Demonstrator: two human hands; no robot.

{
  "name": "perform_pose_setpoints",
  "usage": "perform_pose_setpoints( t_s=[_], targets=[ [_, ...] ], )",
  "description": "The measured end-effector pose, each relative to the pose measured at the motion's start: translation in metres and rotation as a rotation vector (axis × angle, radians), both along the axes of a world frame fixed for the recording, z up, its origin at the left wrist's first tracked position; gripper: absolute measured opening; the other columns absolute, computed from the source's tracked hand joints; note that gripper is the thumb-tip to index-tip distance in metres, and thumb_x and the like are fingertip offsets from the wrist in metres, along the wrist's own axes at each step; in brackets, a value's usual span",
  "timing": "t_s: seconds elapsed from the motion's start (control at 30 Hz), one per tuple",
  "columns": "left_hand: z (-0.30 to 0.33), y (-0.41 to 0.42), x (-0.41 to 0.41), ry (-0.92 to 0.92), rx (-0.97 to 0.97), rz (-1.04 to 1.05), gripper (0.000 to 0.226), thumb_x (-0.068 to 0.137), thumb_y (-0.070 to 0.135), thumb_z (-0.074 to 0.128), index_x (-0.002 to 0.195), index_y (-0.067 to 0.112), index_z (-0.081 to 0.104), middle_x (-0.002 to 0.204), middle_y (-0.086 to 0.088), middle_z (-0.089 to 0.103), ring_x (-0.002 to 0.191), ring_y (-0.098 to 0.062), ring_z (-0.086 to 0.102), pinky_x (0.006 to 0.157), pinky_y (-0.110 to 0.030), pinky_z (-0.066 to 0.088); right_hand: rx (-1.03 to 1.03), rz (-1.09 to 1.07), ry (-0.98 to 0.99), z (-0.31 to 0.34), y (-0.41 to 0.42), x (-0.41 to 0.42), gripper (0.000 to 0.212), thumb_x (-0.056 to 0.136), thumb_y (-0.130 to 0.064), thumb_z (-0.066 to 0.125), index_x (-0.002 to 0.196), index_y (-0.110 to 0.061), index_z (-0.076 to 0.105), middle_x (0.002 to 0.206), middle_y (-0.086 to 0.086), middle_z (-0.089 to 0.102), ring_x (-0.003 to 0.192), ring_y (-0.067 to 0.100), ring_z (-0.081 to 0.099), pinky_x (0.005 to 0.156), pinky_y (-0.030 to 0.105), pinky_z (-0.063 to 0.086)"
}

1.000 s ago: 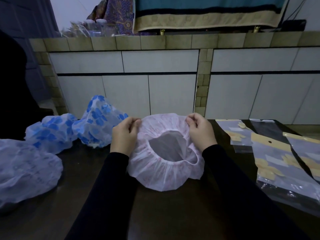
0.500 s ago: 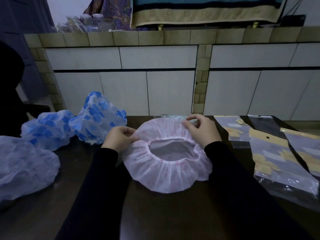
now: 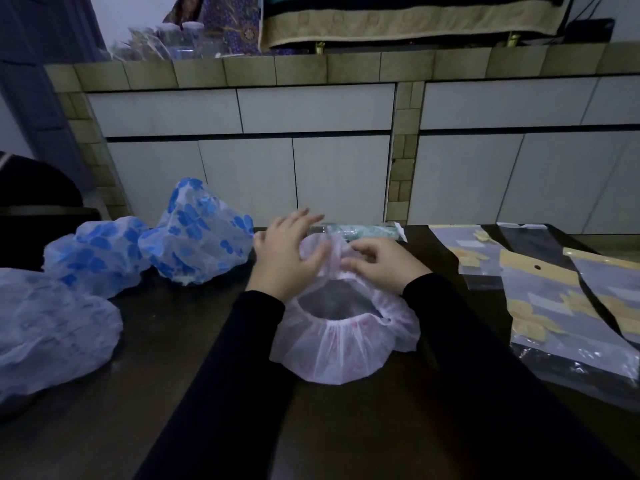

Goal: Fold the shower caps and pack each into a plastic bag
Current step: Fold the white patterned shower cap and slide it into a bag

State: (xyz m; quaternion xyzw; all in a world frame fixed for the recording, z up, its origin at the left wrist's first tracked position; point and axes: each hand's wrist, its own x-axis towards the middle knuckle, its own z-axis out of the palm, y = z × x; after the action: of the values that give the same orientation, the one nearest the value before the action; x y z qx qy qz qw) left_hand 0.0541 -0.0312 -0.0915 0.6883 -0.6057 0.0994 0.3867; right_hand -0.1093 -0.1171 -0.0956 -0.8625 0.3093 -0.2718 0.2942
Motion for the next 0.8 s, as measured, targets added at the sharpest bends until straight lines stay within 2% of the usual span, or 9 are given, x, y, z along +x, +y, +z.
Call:
perform_pose_setpoints(
  t_s=[0.07,0.1,0.23,0.3,0.4,0.5,0.6,0.7,0.8],
  targets=[
    [-0.004,-0.005,-0.006,-0.078,0.105,-0.035,0.043,0.086,0.055,0.054,0.126,0.038,0.056,0.128,0.013,0.057,0.123,-0.01,0.043,0.104,-0.041,0.019,-0.017,0.035,0.008,0.002,0.003,0.002,0.005,0.09,-0.031,0.065,0.088,-0.035,0.065,0.081,-0.016,0.064,0.08,0.004,0.058,0.073,0.023,0.046],
    [-0.006,-0.007,-0.005,-0.073,0.121,-0.021,0.041,0.086,0.054,0.058,0.122,0.036,0.058,0.121,0.012,0.061,0.118,-0.011,0.047,0.101,-0.039,0.02,-0.012,0.033,0.014,0.002,0.002,0.0,0.01,0.087,-0.032,0.067,0.097,-0.033,0.066,0.09,-0.014,0.065,0.087,0.006,0.06,0.078,0.024,0.047],
    [-0.001,-0.004,0.008,0.015,-0.049,0.246,0.031,0.081,0.049,0.065,0.09,0.019,0.063,0.095,-0.002,0.066,0.096,-0.028,0.055,0.084,-0.037,0.035,0.202,-0.063,0.147,0.009,-0.001,-0.014,0.058,0.078,-0.04,0.075,0.128,-0.024,0.049,0.116,-0.008,0.055,0.108,0.013,0.054,0.089,0.027,0.042],
    [0.001,0.0,0.013,0.092,-0.04,0.319,0.038,0.082,0.053,0.063,0.09,0.016,0.063,0.094,-0.007,0.067,0.095,-0.032,0.057,0.082,-0.038,0.04,0.182,-0.121,0.175,0.01,-0.006,-0.019,0.052,0.08,-0.037,0.073,0.125,-0.021,0.052,0.111,-0.007,0.057,0.103,0.014,0.056,0.083,0.026,0.044],
    [0.001,0.004,0.01,0.201,0.035,0.273,0.053,0.085,0.054,0.059,0.114,0.01,0.063,0.106,-0.01,0.067,0.103,-0.031,0.058,0.091,-0.04,0.044,0.122,-0.207,-0.004,0.01,-0.004,-0.017,0.022,0.086,-0.031,0.068,0.097,-0.012,0.065,0.089,-0.003,0.067,0.086,0.017,0.064,0.071,0.027,0.05],
    [0.002,0.005,0.008,0.275,0.046,0.241,0.051,0.091,0.048,0.055,0.117,0.005,0.059,0.111,-0.012,0.064,0.106,-0.031,0.056,0.091,-0.037,0.041,0.247,-0.167,-0.214,0.006,-0.003,-0.014,0.034,0.086,-0.035,0.068,0.103,-0.006,0.067,0.098,0.008,0.072,0.093,0.023,0.068,0.089,0.043,0.053],
    [0.002,0.007,0.011,0.377,0.041,0.228,0.042,0.092,0.043,0.054,0.104,0.004,0.062,0.108,-0.014,0.064,0.103,-0.031,0.056,0.089,-0.037,0.041,0.456,-0.167,-0.289,0.004,-0.007,-0.01,0.064,0.087,-0.062,0.052,0.115,-0.006,0.064,0.112,0.003,0.066,0.106,0.021,0.061,0.101,0.041,0.044],
    [0.002,0.008,0.018,0.422,-0.012,0.248,0.03,0.094,0.035,0.053,0.067,0.02,0.049,0.085,-0.013,0.064,0.084,-0.029,0.055,0.075,-0.036,0.042,0.275,-0.284,-0.164,-0.003,-0.014,-0.01,0.02,0.098,-0.029,0.049,0.096,-0.013,0.06,0.089,0.003,0.056,0.084,0.017,0.052,0.074,0.025,0.04],
    [0.0,0.007,0.023,0.478,-0.055,0.266,0.023,0.096,0.022,0.049,0.076,0.012,0.053,0.079,-0.005,0.057,0.083,-0.025,0.055,0.067,-0.025,0.031,0.19,-0.363,-0.243,-0.011,-0.016,-0.01,0.015,0.093,-0.016,0.06,0.107,-0.013,0.064,0.089,-0.002,0.059,0.078,0.011,0.056,0.07,0.019,0.044]
  ],
)
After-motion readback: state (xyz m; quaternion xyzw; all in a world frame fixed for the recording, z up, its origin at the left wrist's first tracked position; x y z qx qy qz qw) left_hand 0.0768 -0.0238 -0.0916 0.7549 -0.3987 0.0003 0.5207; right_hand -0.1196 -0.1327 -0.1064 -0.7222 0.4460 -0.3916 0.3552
